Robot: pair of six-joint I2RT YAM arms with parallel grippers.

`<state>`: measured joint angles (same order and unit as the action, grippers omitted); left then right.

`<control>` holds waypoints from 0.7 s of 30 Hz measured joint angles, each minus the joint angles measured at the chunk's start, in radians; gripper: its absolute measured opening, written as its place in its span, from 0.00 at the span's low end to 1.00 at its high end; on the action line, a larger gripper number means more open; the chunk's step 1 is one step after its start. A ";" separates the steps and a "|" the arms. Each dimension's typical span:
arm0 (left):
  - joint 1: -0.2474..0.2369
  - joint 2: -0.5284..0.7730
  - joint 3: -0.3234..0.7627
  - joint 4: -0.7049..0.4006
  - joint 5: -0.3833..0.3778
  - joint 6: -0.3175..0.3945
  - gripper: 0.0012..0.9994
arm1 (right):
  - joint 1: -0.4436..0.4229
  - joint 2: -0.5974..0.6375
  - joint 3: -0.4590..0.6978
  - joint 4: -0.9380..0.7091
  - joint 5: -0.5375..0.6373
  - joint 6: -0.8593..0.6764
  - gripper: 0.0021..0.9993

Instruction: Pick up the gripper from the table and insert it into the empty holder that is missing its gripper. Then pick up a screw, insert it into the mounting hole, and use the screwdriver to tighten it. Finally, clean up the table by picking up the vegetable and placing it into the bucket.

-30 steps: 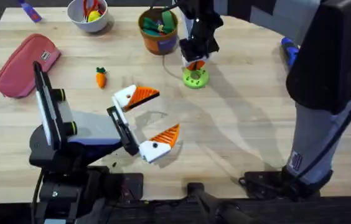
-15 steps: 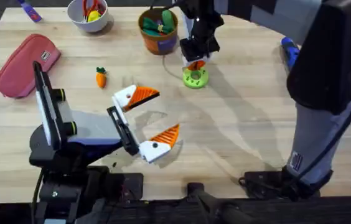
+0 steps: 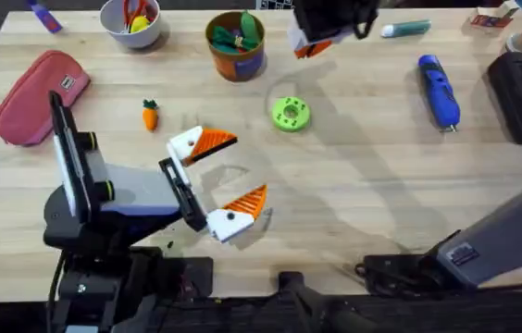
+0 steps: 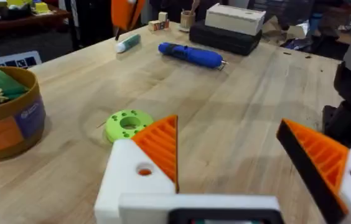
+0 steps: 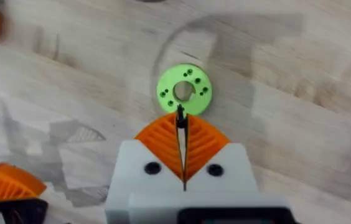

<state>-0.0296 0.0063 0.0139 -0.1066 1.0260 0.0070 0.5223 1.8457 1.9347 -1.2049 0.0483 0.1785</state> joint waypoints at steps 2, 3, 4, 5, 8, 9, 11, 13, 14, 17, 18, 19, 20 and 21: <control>0.000 0.000 0.000 0.000 0.000 0.000 1.00 | 0.006 -0.025 0.000 -0.011 0.000 -0.036 0.00; 0.000 0.000 0.000 0.000 0.000 0.000 1.00 | 0.015 -0.036 0.000 -0.016 0.000 -0.062 0.00; 0.000 0.000 0.000 0.000 0.000 0.000 1.00 | 0.026 -0.043 0.000 -0.019 0.000 -0.088 0.00; 0.000 0.000 0.000 0.000 0.000 0.000 1.00 | 0.042 -0.049 0.000 -0.021 0.000 -0.119 0.00; 0.000 0.000 0.000 0.000 0.000 0.000 1.00 | 0.111 -0.057 0.003 -0.021 -0.012 -0.224 0.00; 0.000 0.000 0.000 0.000 0.000 0.000 1.00 | 0.142 -0.057 0.007 -0.021 -0.019 -0.263 0.00; 0.000 0.000 0.000 0.000 0.000 0.000 1.00 | 0.198 -0.058 0.010 -0.020 -0.036 -0.332 0.00; 0.000 0.000 0.000 0.000 0.000 0.000 1.00 | 0.251 -0.058 0.011 -0.020 -0.050 -0.398 0.00; 0.000 0.000 0.000 0.000 0.000 0.000 1.00 | 0.276 -0.058 0.011 -0.019 -0.054 -0.434 0.00; 0.000 0.000 0.000 0.000 0.000 0.000 1.00 | 0.330 -0.058 0.011 -0.019 -0.066 -0.538 0.00; 0.000 0.000 0.000 0.000 0.000 0.000 1.00 | 0.341 -0.058 0.011 -0.019 -0.069 -0.566 0.00; 0.000 0.000 0.000 0.000 0.000 0.000 1.00 | 0.350 -0.058 0.011 -0.019 -0.074 -0.596 0.00; 0.000 0.000 0.000 0.000 0.000 0.000 1.00 | 0.357 -0.058 0.011 -0.019 -0.084 -0.624 0.00; 0.000 0.000 0.000 0.000 0.000 0.000 1.00 | 0.360 -0.058 0.011 -0.019 -0.096 -0.646 0.00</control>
<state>-0.0296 0.0061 0.0139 -0.1066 1.0260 0.0069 0.8826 1.7882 1.9461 -1.2238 -0.0476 -0.4675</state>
